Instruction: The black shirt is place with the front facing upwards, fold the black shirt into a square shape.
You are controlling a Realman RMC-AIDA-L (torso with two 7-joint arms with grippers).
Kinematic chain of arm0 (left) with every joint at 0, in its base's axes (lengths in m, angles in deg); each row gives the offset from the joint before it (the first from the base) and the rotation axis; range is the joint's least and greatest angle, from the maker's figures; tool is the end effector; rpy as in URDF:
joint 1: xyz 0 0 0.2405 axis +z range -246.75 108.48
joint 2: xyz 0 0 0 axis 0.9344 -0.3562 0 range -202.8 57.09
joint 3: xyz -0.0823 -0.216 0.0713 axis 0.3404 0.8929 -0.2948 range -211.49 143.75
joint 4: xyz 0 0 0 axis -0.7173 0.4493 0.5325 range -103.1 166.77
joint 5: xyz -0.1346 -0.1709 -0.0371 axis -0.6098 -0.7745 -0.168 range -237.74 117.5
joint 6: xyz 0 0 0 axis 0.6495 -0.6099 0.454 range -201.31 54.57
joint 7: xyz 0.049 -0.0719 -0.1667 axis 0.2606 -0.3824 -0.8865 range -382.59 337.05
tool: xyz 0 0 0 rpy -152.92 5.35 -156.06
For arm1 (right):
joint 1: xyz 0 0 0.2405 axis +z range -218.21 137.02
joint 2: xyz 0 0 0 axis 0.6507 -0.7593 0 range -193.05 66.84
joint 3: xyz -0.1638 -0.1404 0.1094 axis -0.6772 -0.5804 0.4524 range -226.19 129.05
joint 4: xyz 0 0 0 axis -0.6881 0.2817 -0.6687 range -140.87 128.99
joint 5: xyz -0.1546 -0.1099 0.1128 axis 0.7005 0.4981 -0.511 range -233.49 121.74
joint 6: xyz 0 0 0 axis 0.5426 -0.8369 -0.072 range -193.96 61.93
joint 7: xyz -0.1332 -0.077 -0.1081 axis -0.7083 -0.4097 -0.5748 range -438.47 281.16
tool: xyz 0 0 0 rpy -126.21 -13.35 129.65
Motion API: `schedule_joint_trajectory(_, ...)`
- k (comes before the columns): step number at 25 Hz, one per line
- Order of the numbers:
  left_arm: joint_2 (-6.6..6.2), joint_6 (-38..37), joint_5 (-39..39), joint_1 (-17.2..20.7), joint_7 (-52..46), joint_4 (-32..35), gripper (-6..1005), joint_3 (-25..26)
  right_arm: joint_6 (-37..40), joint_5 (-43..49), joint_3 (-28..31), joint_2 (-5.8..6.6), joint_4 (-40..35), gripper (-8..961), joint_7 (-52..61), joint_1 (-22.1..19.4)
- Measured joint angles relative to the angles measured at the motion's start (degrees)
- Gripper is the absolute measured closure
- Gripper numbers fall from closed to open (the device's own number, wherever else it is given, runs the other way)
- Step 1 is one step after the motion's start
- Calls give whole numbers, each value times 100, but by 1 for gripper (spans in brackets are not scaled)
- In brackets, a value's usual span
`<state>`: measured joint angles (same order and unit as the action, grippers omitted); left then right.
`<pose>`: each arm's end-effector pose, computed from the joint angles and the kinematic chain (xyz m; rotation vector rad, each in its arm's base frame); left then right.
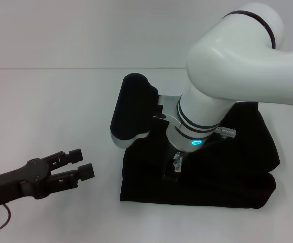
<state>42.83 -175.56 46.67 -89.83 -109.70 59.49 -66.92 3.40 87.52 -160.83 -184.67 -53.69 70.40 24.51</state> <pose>-0.2742 0.2828 -0.0031 -2.5249 -1.1086 -1.1371 0.1000 0.3786 -0.1624 -2.7273 0.1280 -0.8871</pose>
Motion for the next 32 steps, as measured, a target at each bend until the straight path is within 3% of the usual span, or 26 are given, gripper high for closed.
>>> schedule_joint_trajectory(2, -5, 0, 0, 2, 1, 3, 51, 0, 16, -17, 24, 8, -19, 923, 29, -16)
schedule_joint_trajectory(7, -11, -1, 0, 26, 5, 3, 51, 0, -12, -29, 152, 45, -54, 926, 205, -67)
schedule_joint_trajectory(15, -11, -3, 0, 31, 9, 2, 50, 1, -91, 140, 1197, 127, -117, 931, 493, -401)
schedule_joint_trajectory(24, 1, -3, -1, -6, 9, -27, 50, 1, -223, 348, 2785, 126, -1108, 933, 575, -1669)
schedule_joint_trajectory(32, 71, 74, 0, -21, 9, -49, 49, 5, -713, -727, 3848, 151, -1511, 933, 97, -2986)
